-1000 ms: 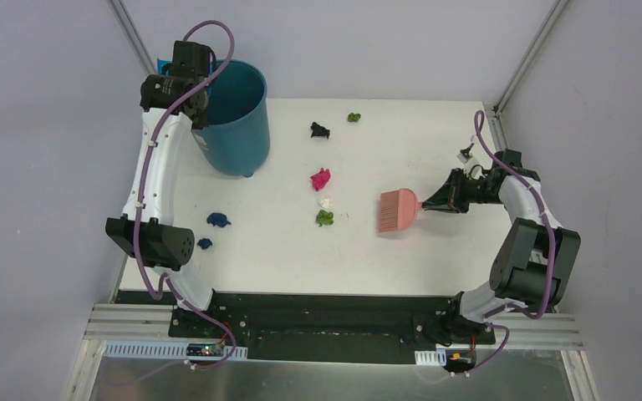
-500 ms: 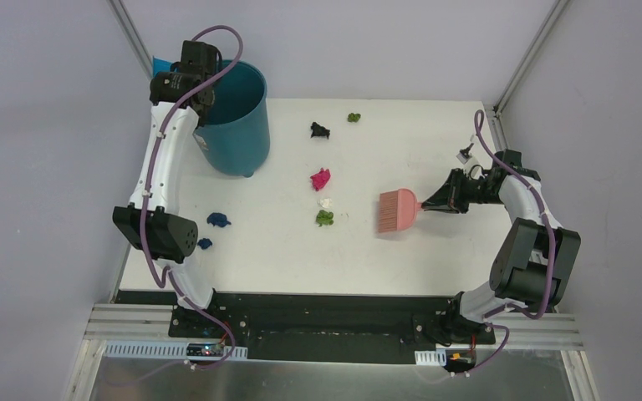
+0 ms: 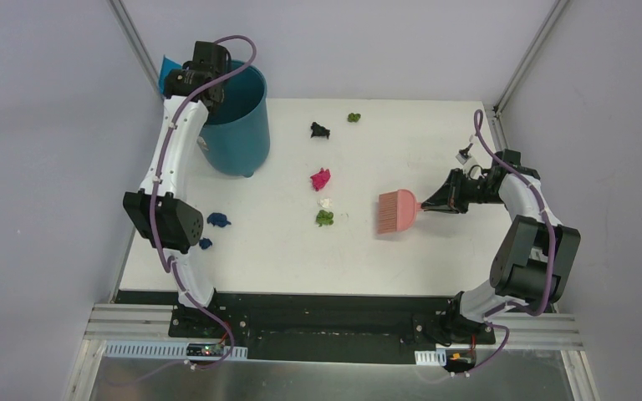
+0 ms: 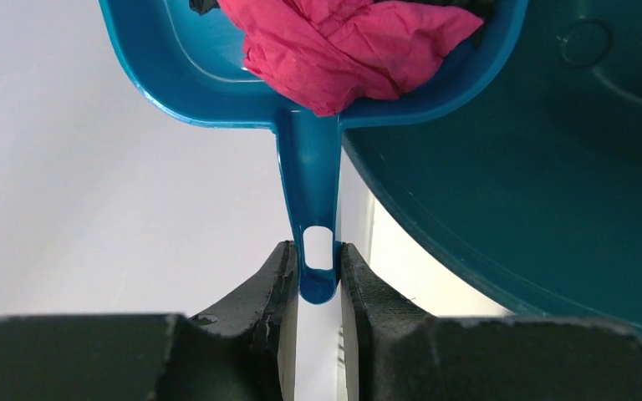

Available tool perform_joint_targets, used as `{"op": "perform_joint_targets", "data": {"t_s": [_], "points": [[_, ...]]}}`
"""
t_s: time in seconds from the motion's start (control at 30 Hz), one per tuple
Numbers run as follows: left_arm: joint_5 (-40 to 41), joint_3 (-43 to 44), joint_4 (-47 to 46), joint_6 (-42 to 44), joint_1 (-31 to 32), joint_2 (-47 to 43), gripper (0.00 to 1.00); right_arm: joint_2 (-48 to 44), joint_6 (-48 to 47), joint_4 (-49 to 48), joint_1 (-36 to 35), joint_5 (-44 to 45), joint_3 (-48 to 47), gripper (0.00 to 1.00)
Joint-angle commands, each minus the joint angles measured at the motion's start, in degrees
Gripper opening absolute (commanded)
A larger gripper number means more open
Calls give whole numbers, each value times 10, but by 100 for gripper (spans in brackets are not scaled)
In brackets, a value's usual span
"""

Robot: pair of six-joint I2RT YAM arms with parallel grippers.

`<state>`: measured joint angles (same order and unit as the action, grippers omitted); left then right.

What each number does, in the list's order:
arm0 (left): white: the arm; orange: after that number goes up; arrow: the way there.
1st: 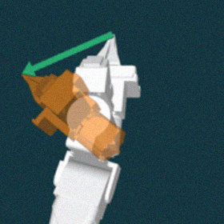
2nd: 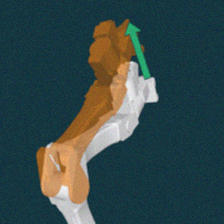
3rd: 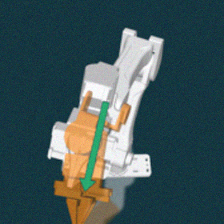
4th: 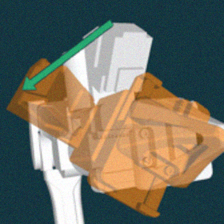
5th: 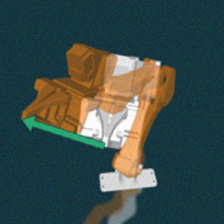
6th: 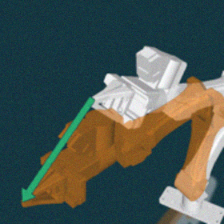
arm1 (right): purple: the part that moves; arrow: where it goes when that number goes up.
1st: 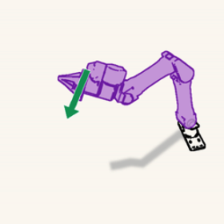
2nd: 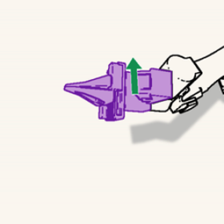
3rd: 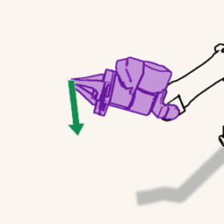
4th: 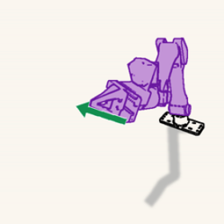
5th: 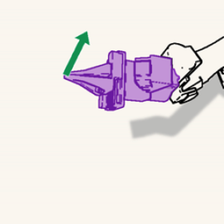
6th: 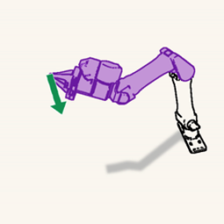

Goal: Sweep away the paper scraps from the table

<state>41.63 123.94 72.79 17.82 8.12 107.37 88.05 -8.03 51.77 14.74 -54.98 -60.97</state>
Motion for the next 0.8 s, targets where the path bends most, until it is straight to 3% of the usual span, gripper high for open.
{"op": "perform_joint_targets", "data": {"t_s": [0.0,0.1,0.27,0.77], "points": [[95,-17,-91,127,35,-10,0,0,-20,8,-3,-29,-27,0],[152,-70,-207,238,66,-32,0,-1,-23,11,-3,-32,-27,0],[178,-122,-336,360,84,-71,0,-5,-32,22,-2,-34,-34,0],[190,-184,-355,402,110,-103,0,-10,-36,31,-2,-39,-35,0]]}}
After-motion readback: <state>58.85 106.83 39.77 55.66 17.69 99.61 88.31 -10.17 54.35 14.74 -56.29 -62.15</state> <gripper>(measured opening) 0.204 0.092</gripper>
